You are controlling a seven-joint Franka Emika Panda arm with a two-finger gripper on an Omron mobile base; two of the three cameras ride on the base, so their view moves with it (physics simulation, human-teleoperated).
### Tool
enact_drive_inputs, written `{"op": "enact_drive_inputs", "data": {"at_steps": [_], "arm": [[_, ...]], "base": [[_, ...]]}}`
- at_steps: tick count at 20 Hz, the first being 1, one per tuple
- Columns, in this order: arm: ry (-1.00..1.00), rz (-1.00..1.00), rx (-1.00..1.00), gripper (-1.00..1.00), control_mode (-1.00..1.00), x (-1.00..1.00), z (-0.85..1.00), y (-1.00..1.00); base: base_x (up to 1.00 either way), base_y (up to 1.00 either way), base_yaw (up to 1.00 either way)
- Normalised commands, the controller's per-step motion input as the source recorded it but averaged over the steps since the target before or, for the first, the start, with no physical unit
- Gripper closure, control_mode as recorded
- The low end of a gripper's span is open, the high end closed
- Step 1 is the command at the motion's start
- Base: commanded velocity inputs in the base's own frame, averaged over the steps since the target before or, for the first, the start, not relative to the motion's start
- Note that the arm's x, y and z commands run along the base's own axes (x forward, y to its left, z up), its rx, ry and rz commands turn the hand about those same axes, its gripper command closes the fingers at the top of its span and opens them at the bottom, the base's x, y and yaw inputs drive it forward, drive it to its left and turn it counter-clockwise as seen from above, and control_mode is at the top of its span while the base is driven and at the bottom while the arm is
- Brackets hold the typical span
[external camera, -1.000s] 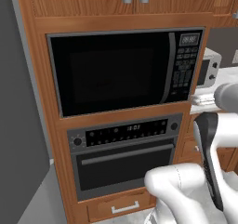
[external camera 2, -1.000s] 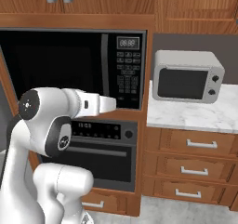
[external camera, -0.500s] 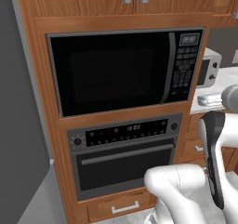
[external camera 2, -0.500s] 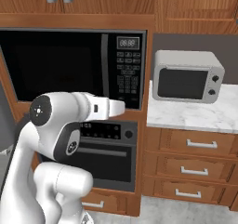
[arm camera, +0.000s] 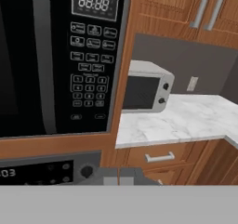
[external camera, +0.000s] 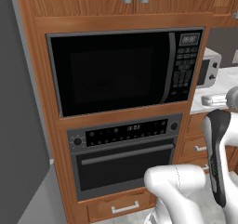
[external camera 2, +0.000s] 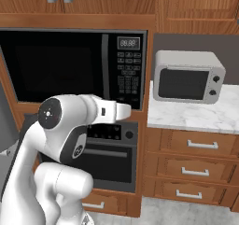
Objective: Place the tupperware containing the shrimp and carrot meal in the microwave. Close the microwave door and press the start button to reheat the meal.
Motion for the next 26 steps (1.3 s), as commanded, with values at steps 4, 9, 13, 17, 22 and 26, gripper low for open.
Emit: {"op": "enact_drive_inputs", "data": {"at_steps": [4, 9, 13, 17, 22, 26], "arm": [[0.0, 0.06, 0.06, 1.0, -1.0, 0.0, 0.0, -0.13], [0.0, 0.05, 0.01, 1.0, -1.0, 0.02, 0.0, -0.04], [0.0, 0.05, 0.0, 1.0, -1.0, 0.06, 0.0, -0.14], [0.0, 0.05, 0.0, 1.0, -1.0, 0.2, 0.0, -0.08], [0.0, 0.04, 0.0, 1.0, -1.0, 0.26, 0.0, -0.05], [0.0, 0.04, 0.0, 1.0, -1.0, 0.16, 0.0, -0.1]], "base": [[0.0, 0.0, 0.0], [0.0, 0.0, 0.0], [0.0, 0.0, 0.0], [0.0, 0.0, 0.0], [0.0, 0.0, 0.0], [0.0, 0.0, 0.0]]}}
